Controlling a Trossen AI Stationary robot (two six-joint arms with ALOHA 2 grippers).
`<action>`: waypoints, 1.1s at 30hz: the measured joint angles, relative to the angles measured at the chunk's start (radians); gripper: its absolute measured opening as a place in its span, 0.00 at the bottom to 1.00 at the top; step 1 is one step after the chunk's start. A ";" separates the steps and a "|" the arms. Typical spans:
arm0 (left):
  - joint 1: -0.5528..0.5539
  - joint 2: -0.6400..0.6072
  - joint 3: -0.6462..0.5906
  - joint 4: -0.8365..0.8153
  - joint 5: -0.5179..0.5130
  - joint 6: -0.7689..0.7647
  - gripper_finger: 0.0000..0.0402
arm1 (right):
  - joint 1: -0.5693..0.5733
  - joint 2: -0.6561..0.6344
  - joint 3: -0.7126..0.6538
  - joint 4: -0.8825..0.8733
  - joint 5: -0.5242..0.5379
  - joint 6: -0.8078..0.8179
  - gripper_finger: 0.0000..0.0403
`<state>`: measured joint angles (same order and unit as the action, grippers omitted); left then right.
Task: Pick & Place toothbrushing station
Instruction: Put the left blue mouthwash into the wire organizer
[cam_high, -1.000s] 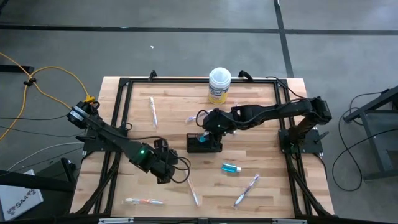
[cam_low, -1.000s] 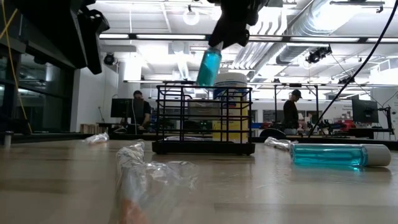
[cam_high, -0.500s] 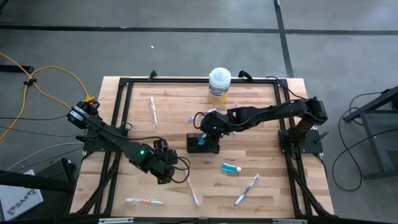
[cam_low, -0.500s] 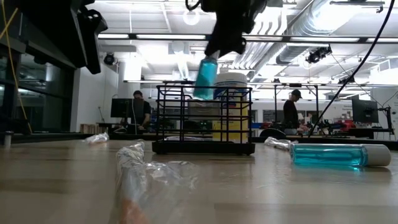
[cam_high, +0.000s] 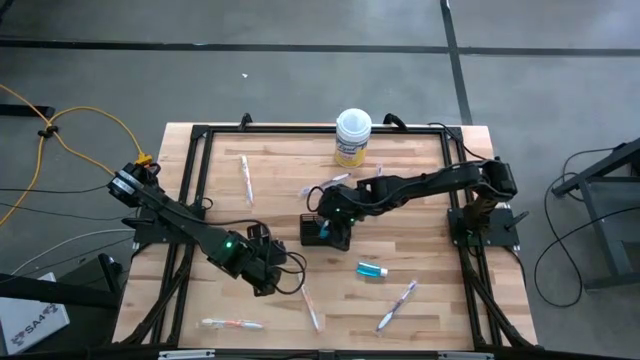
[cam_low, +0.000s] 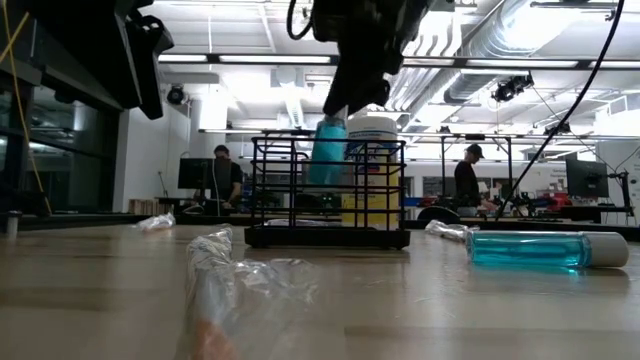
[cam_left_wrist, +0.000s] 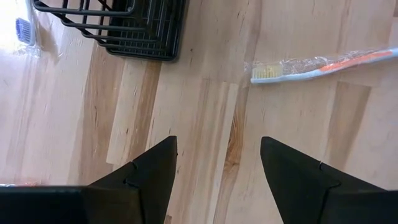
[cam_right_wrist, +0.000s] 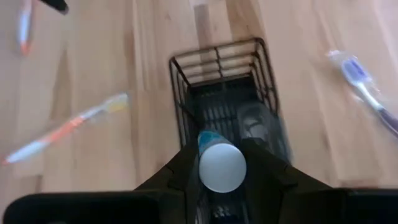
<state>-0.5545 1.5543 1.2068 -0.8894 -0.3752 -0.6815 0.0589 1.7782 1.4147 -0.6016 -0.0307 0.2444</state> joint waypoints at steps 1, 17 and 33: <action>0.000 0.000 0.000 -0.001 0.000 0.000 0.56 | 0.000 0.000 0.000 -0.011 0.001 0.000 0.22; -0.004 0.000 0.000 0.008 0.000 0.000 0.56 | 0.000 0.029 0.001 0.016 0.002 -0.002 0.22; -0.034 0.000 0.000 0.015 0.001 0.000 0.56 | -0.010 0.077 0.000 0.006 -0.002 -0.012 0.22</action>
<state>-0.5883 1.5547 1.2066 -0.8742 -0.3746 -0.6813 0.0490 1.8549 1.4148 -0.5957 -0.0330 0.2325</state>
